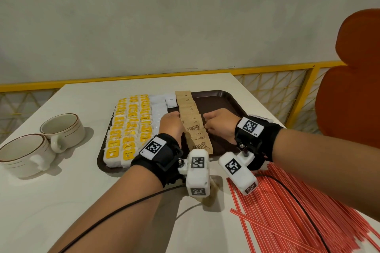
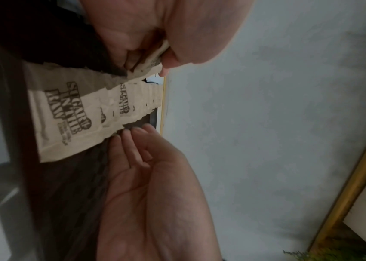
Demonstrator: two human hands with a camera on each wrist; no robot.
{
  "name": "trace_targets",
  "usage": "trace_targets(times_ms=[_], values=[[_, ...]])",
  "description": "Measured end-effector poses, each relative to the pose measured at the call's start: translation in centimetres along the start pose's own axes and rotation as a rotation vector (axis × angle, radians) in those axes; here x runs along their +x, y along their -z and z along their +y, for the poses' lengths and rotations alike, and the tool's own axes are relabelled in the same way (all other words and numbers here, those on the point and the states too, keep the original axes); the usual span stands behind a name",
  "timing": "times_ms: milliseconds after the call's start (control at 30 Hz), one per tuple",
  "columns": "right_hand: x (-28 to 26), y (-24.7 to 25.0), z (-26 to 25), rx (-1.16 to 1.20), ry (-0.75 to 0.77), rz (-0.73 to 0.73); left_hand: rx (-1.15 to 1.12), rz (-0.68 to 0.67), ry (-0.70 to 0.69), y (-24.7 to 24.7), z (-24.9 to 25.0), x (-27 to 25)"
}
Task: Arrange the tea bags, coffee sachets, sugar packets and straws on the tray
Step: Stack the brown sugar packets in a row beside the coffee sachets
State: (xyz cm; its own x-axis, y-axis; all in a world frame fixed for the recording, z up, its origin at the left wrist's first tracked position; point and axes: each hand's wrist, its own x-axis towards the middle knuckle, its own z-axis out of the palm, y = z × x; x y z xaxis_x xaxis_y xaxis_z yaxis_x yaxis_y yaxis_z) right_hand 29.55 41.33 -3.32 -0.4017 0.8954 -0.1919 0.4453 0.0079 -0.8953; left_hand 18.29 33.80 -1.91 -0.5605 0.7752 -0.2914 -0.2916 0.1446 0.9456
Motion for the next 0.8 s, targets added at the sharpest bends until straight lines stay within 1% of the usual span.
trace_targets(times_ms=[67,133,233,367,600,800], values=[[0.4,0.1,-0.1,-0.007,-0.014,0.013,0.009,0.011,0.018,0.0,0.1,0.9],[0.8,-0.2,0.0,-0.02,-0.023,-0.017,0.035,-0.013,0.012,-0.1,0.2,1.4],[1.3,-0.8,0.0,-0.043,0.009,-0.056,0.038,-0.026,0.002,-0.4,-0.1,2.1],[2.1,-1.4,0.1,-0.027,0.029,-0.072,0.078,-0.02,-0.024,-0.6,-0.6,3.0],[2.5,-1.1,-0.2,-0.057,0.014,-0.054,0.045,-0.019,-0.023,-0.4,-0.2,4.4],[3.9,-1.5,0.4,-0.097,0.019,-0.057,0.028,-0.019,-0.007,-0.6,0.3,4.1]])
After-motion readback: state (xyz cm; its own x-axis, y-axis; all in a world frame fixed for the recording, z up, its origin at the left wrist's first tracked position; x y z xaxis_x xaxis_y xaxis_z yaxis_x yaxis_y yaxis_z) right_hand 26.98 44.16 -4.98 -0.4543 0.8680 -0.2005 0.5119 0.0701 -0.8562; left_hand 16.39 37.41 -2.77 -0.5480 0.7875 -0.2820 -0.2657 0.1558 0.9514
